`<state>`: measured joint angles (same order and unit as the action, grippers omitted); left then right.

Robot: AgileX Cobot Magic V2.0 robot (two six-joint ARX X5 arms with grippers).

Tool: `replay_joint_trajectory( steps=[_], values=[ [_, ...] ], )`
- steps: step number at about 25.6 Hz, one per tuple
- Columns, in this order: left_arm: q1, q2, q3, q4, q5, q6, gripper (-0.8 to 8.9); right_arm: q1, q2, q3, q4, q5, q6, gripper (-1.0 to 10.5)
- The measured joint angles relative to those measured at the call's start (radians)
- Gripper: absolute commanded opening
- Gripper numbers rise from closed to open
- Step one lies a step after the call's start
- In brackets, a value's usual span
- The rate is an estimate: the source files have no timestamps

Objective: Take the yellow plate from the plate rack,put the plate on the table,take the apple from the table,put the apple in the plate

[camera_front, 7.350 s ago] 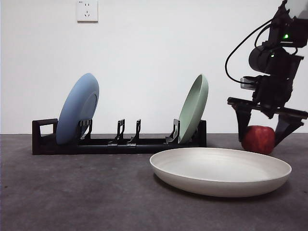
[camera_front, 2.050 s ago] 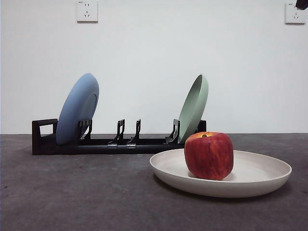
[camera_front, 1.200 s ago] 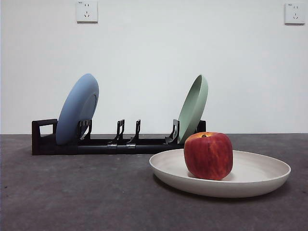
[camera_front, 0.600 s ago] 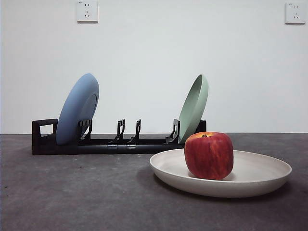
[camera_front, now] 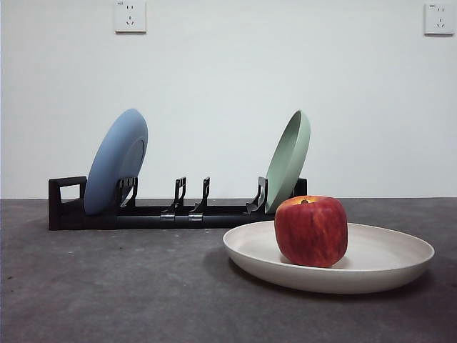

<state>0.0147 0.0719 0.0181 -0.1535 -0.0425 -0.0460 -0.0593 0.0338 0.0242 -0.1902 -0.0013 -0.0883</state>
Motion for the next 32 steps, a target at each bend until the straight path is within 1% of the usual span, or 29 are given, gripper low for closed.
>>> replay_joint_trajectory(
  steps=[4,12,32],
  values=[
    [0.000,0.000,0.000,0.000,0.000,0.000,-0.03,0.000,-0.024,0.000,0.003,0.005,-0.010,0.0],
    [0.000,0.000,0.000,-0.001,0.000,0.000,-0.03,0.000,-0.024,0.000,0.001,0.005,0.005,0.0],
    [0.000,0.000,0.000,-0.001,0.000,0.000,-0.03,0.000,-0.024,0.000,0.000,0.005,0.006,0.0]
  ],
)
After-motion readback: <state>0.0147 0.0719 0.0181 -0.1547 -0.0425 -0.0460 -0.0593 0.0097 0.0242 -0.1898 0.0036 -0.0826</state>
